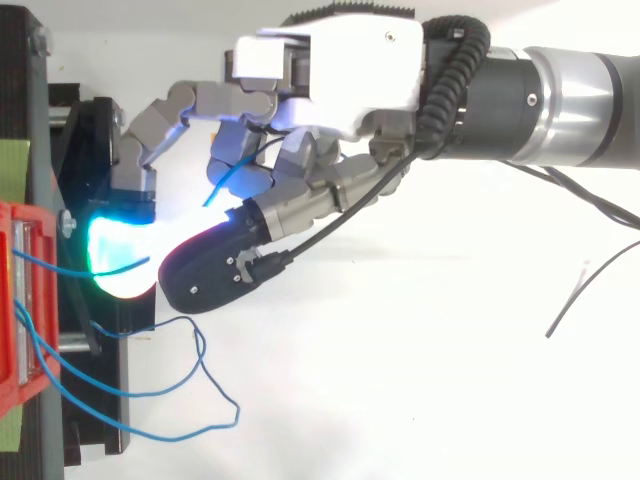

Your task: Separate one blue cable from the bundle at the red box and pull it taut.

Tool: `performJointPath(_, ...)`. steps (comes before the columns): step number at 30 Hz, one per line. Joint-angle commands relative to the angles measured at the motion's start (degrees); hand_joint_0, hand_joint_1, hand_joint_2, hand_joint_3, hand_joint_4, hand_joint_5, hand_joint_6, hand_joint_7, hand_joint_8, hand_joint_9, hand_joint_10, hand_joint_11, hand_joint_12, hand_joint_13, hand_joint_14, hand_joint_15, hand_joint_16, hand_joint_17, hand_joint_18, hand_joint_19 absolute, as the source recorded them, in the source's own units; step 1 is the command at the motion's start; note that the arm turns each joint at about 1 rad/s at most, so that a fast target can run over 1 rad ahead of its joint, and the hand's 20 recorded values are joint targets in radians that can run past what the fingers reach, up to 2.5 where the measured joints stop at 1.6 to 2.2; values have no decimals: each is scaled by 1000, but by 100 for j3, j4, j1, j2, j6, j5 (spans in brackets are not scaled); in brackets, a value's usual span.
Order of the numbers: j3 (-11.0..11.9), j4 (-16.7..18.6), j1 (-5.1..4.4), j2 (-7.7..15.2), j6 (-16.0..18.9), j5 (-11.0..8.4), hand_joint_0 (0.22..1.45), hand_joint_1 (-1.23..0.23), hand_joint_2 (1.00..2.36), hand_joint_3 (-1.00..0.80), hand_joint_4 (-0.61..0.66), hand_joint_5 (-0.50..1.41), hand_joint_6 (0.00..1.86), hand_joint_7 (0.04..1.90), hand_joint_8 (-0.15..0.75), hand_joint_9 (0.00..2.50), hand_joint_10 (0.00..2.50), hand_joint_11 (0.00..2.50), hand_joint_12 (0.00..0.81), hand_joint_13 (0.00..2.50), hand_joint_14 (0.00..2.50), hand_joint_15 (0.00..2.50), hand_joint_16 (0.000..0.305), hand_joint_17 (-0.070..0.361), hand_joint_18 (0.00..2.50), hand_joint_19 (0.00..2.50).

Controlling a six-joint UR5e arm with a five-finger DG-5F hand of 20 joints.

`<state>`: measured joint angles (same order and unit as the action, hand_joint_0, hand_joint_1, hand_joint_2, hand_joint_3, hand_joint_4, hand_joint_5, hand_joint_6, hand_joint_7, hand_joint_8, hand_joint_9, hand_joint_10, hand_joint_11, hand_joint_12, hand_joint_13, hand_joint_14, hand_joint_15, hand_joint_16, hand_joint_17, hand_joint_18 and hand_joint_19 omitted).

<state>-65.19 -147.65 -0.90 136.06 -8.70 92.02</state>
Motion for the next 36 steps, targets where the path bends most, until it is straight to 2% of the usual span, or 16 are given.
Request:
performJointPath(1, 7, -36, 19, 0, -79, 9, 610, -661, 1023, -198, 130, -213, 878, 671, 445, 1269, 2500, 2094, 613, 1799, 2500, 1510, 231, 173, 2435, 1046)
performJointPath(4, 7, -36, 28, 0, -70, 9, 592, -637, 1020, -260, 138, -211, 879, 692, 437, 1264, 2500, 2058, 605, 1784, 2500, 1496, 235, 176, 2432, 1021)
performJointPath(10, 7, -71, -25, 0, -62, -18, 550, -538, 1003, -461, 144, -196, 876, 709, 434, 1295, 2500, 2051, 588, 1768, 2500, 1470, 234, 176, 2448, 1005)
performJointPath(12, -2, -71, -33, 0, -70, -18, 578, -501, 1008, -421, 125, -183, 873, 741, 431, 1308, 2500, 2059, 574, 1747, 2500, 1446, 228, 171, 2426, 1003)
performJointPath(15, 7, -115, -33, 0, -44, -9, 591, -525, 1016, -325, 119, -174, 873, 780, 431, 1331, 2500, 2045, 559, 1735, 2500, 1386, 221, 166, 2448, 1012)
performJointPath(18, 7, -123, -33, 0, -44, -18, 585, -637, 1020, -183, 129, -166, 878, 808, 432, 1371, 2500, 2083, 564, 1785, 2500, 1391, 245, 184, 2500, 1023)
performJointPath(22, 7, -123, -33, 0, -44, -18, 579, -677, 1016, -115, 119, -159, 894, 803, 404, 1287, 2500, 2018, 562, 1794, 2500, 1468, 274, 205, 2500, 1171)
performJointPath(28, 7, -132, -33, 0, -44, -18, 591, -718, 1015, -111, 63, -160, 896, 792, 357, 1146, 2500, 1915, 550, 1699, 2500, 1485, 259, 194, 2455, 1112)
performJointPath(29, 7, -141, -33, 0, -44, -26, 593, -725, 1016, -108, 57, -161, 897, 791, 353, 1121, 2500, 1926, 545, 1677, 2500, 1479, 257, 192, 2414, 1105)
performJointPath(30, 7, -167, -33, 0, -44, -26, 599, -732, 1017, -109, 20, -163, 896, 801, 330, 1083, 2500, 1926, 540, 1632, 2500, 1483, 239, 179, 2322, 1130)
performJointPath(36, -2, -176, -51, 0, -44, -44, 615, -760, 1021, -61, -87, -157, 896, 857, 238, 930, 2500, 1905, 492, 1469, 2500, 1452, 214, 160, 2110, 1182)
